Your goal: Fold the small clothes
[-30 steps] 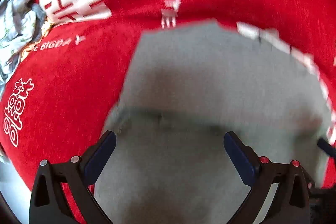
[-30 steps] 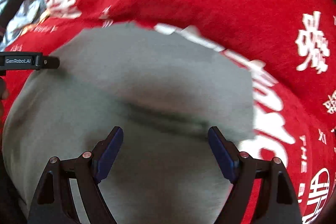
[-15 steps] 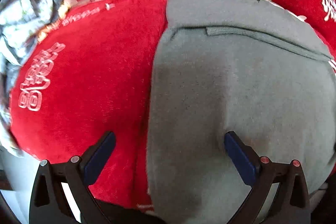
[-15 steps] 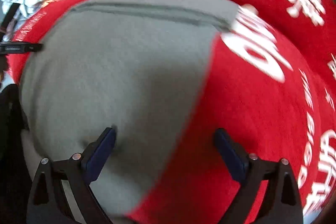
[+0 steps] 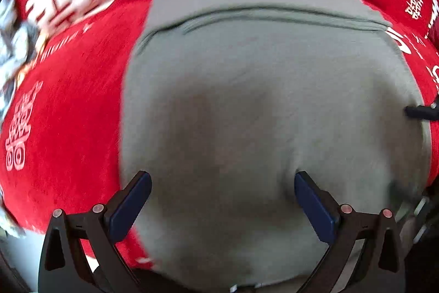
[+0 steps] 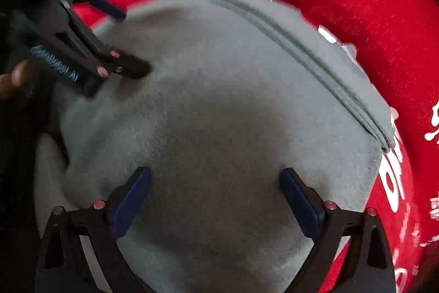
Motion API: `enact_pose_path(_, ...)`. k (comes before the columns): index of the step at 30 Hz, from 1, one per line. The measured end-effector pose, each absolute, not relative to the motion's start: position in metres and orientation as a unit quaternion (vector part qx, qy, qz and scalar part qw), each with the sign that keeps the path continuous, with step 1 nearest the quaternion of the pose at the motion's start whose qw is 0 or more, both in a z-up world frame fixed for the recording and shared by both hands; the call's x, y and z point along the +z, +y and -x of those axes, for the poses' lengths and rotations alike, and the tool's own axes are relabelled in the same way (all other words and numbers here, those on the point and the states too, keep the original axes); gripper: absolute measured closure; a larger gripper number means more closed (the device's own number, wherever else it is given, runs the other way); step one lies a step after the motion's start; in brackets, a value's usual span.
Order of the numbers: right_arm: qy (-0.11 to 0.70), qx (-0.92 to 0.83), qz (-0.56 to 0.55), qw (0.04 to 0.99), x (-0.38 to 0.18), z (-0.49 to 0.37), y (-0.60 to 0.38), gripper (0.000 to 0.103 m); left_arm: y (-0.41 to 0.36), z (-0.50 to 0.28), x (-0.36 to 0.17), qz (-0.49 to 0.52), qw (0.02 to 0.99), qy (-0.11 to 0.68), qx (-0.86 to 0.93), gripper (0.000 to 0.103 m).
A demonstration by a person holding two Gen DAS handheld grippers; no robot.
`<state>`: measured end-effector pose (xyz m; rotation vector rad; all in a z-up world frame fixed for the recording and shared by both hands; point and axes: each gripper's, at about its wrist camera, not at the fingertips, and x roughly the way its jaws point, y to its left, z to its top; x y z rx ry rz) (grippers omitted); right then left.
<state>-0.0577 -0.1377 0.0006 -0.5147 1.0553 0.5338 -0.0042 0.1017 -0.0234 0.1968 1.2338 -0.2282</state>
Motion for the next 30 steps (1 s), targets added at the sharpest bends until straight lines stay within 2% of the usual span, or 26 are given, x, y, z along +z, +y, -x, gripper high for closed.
enact_pose_path(5,0.490,0.249,0.242,0.799,0.000,0.091,-0.195,0.007,0.139,0.012,-0.028,-0.076,0.794,0.594,-0.103,0.000)
enact_pose_path(6,0.491,0.234,0.286,0.789,-0.005,0.100,-0.197,0.003,0.141,0.014,-0.026,-0.079,0.796,0.592,-0.103,0.000)
enact_pose_path(9,0.524,0.209,0.278,0.777,-0.006,0.093,-0.207,0.001,0.135,0.027,-0.015,-0.142,0.807,0.566,-0.093,0.000)
enact_pose_path(16,0.435,0.241,0.315,0.808,0.020,0.094,-0.127,0.001,0.106,0.047,-0.023,-0.228,0.791,0.549,-0.145,0.000)
enact_pose_path(18,0.425,0.271,0.332,0.797,0.012,0.096,-0.093,0.001,0.103,0.047,-0.038,-0.252,0.777,0.556,-0.151,0.000)
enact_pose_path(21,0.417,0.268,0.417,0.762,-0.020,0.106,-0.070,0.001,0.124,0.043,-0.040,-0.223,0.772,0.575,-0.153,0.000)
enact_pose_path(27,0.450,0.272,0.349,0.776,-0.030,0.122,-0.147,0.001,0.158,0.055,-0.058,-0.202,0.754,0.609,-0.142,0.000)
enact_pose_path(30,0.455,0.254,0.365,0.771,-0.031,0.137,-0.166,0.001,0.145,0.068,-0.060,-0.275,0.743,0.598,-0.120,0.000)
